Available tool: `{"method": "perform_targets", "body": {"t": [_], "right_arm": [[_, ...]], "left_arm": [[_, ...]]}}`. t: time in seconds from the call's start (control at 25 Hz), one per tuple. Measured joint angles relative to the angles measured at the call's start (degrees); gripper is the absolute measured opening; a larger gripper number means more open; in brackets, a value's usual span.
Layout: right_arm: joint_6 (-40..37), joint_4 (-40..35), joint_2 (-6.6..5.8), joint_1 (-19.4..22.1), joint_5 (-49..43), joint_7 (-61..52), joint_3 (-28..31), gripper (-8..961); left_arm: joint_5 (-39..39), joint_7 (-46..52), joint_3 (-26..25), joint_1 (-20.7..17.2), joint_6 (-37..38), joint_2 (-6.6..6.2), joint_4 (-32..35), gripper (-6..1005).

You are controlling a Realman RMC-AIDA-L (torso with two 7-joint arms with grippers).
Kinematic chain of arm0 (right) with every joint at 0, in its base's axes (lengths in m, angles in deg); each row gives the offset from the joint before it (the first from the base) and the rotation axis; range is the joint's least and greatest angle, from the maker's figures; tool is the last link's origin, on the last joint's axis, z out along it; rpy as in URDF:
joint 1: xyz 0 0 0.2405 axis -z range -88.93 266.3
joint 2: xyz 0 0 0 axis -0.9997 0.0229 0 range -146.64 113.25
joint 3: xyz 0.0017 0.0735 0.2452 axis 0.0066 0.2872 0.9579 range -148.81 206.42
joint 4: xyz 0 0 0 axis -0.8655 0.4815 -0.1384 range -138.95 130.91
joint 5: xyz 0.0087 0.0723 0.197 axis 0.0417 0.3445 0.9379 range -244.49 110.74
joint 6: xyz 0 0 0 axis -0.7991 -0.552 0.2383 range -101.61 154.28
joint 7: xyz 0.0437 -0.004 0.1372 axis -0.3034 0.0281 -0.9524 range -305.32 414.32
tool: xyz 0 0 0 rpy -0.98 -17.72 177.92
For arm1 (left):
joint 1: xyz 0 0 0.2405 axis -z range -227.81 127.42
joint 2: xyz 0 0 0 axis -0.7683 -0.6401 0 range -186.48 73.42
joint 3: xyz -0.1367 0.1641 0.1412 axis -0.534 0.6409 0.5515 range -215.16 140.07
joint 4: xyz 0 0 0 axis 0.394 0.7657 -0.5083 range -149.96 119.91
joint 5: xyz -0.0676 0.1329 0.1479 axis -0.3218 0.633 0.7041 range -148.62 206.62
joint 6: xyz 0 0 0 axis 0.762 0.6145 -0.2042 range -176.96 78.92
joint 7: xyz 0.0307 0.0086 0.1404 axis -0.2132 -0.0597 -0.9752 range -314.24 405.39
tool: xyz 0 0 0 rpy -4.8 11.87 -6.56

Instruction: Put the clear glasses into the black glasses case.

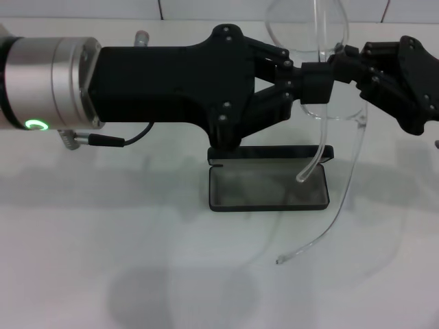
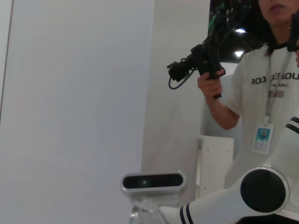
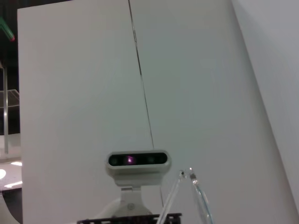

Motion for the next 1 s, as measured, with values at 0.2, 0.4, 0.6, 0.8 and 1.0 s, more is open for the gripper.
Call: {"method": "perform_targets", "body": {"t": [0.2,0.4,0.6,0.8,1.0], "right_arm": [[0.0,0.7,0.01,-0.3,1.1,0.5,-1.6,67],[0.1,1.2,0.0,-0.9,1.1,0.7,-1.7,67],[0.0,1.6,0.0,-1.3,1.1,0.8,-2.1,67],[0.1,2.5,0.0,-2.0,1.5,1.3,-3.1,67],[0.3,2.2,0.0,-1.8,1.9,1.4,-3.1,67]], "left_arm": [[0.0,-1.1,-0.2,1.1,0.0,-0.02,-2.5,45],[-0.1,-2.0,-0.3,1.5,0.0,0.03,-3.7,45],[-0.3,-2.8,-0.4,1.6,-0.1,0.07,-5.2,45],[-0.9,-3.4,-1.6,2.0,-0.2,0.12,-7.3,45],[-1.7,-3.9,-2.3,2.3,0.1,-0.1,-8.8,45]]}}
